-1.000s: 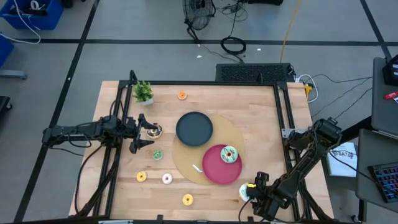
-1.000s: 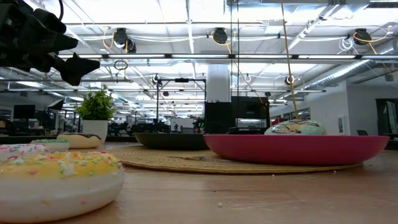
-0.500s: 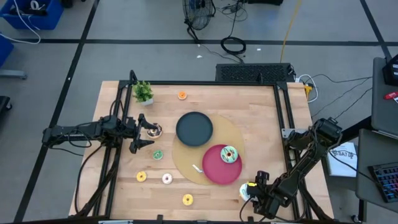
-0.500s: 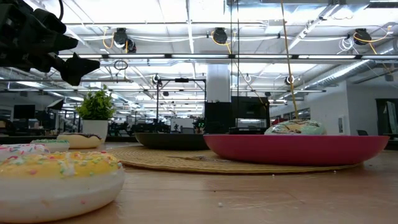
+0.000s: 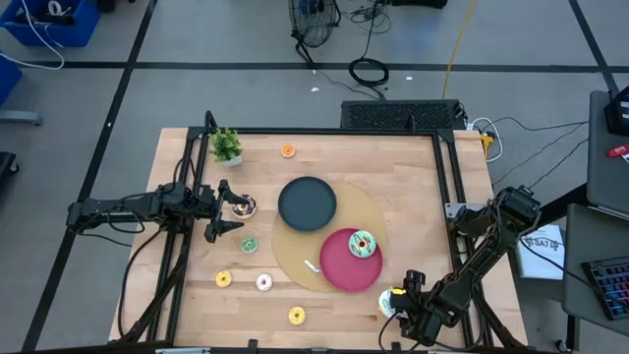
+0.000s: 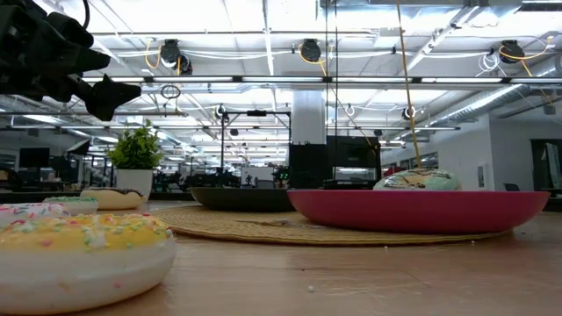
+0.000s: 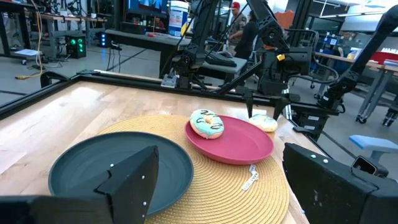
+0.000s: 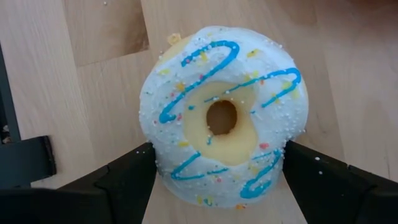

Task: Pick & Place donuts
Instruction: Put the large white doughnut on the pink plate

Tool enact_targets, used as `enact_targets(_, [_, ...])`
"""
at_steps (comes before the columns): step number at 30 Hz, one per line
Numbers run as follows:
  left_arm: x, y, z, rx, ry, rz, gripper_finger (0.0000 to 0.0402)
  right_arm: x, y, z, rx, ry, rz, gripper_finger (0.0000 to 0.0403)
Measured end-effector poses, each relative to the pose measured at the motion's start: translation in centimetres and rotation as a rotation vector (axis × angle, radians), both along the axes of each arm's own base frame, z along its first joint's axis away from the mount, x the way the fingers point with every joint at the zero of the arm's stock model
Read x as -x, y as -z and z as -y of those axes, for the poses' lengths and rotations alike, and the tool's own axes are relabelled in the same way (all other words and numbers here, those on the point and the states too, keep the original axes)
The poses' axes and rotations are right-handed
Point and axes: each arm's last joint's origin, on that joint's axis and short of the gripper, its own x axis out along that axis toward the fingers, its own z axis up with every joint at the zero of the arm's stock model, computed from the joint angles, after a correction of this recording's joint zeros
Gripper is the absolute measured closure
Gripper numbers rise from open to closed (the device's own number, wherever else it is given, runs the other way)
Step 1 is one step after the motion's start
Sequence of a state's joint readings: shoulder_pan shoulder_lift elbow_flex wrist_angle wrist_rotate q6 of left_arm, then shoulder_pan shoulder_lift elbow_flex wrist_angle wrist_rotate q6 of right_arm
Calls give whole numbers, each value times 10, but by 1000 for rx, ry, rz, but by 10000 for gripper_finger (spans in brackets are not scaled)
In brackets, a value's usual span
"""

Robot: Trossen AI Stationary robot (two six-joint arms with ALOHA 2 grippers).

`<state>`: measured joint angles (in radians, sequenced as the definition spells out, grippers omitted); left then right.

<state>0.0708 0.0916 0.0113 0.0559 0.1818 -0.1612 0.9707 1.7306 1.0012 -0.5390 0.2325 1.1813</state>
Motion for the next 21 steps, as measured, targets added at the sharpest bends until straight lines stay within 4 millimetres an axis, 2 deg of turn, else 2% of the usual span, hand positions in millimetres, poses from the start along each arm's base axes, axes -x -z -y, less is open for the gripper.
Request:
enact_targets(4, [0, 0, 0, 0, 0, 0, 66, 0, 0, 0, 3, 0, -1, 95])
enact_targets(14, [0, 0, 0, 0, 0, 0, 66, 0, 1, 1, 18, -20, 0, 164])
enact_targets(21, [0, 0, 0, 0, 0, 0, 66, 0, 0, 1, 18, -20, 1, 175])
